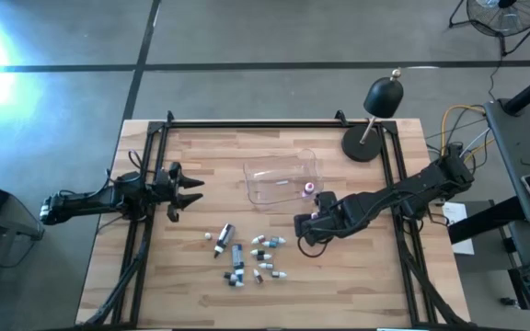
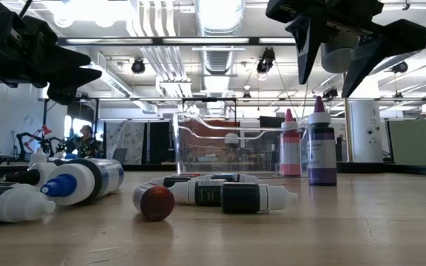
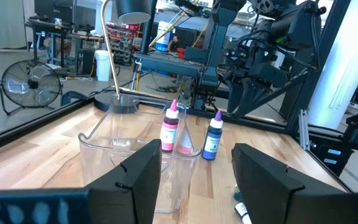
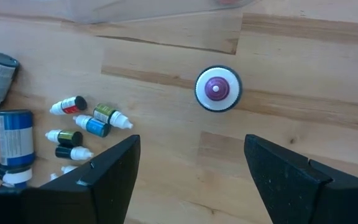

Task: Pick & Place food coloring
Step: Put the large violet food coloring bottle into the transparent bin

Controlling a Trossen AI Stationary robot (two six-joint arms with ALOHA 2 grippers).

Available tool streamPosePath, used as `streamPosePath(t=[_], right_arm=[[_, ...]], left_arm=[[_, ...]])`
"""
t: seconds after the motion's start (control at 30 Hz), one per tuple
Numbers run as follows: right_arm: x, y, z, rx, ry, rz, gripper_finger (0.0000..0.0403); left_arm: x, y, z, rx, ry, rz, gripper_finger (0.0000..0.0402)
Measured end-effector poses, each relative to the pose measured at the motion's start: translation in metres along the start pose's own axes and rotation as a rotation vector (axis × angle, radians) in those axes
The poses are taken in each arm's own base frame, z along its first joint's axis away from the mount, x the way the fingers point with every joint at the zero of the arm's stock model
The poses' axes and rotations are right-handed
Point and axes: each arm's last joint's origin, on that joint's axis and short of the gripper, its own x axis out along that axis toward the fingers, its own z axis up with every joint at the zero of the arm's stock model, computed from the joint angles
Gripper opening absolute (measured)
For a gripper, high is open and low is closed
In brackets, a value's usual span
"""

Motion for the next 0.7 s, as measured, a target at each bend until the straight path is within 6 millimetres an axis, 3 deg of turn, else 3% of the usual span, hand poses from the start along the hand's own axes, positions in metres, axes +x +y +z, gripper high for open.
streamPosePath(t=[0.23, 0.53, 0.7], right_arm=[[0.0, 0.009, -0.001, 0.023, 0.021, 0.09, 0.0281], [0.003, 0.009, 0.008, 0.046, 0.018, 0.06, 0.0281], [0.016, 0.005, 0.01, 0.037, 0.041, -0.051, 0.0281]], left_arm=[[0.0, 0.0, 0.0, 0.0, 0.0, 0.0, 0.0172], [0.0, 0.0, 0.0, 0.0, 0.0, 0.0, 0.0172], [0.0, 0.0, 0.0, 0.0, 0.0, 0.0, 0.0172]])
